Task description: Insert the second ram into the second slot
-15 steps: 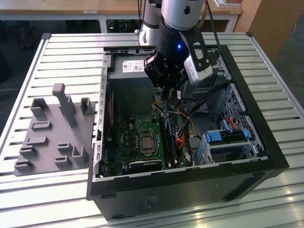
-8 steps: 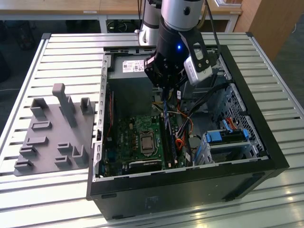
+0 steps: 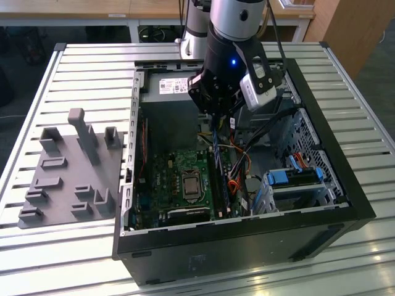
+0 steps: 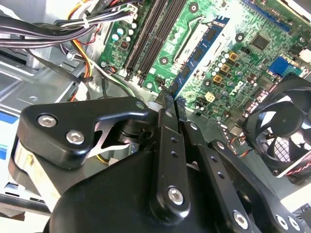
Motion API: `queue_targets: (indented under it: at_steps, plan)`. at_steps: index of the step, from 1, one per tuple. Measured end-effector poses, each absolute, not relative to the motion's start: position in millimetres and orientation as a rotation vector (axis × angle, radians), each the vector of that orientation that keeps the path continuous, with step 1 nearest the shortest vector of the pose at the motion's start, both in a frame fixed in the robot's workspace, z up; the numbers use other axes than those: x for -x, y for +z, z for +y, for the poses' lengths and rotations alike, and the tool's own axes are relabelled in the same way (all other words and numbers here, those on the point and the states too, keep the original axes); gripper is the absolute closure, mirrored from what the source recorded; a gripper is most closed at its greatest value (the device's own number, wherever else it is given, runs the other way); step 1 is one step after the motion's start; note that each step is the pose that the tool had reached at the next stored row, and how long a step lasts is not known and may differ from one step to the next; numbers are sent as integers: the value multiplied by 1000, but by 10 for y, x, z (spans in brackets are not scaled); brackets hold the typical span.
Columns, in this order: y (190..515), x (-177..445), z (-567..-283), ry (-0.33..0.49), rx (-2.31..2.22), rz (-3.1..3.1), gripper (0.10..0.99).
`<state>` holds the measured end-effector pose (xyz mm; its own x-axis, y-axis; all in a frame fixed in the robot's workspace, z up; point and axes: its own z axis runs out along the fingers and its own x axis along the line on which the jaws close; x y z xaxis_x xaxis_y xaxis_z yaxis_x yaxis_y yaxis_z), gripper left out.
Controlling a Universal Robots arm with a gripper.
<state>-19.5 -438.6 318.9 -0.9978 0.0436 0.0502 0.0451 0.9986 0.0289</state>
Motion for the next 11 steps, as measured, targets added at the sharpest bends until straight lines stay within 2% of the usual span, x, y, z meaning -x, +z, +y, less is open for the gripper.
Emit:
queue_targets:
  at_steps: [11]
  plan:
    - [3163, 189, -4386, -46, 40, -3091, 949]
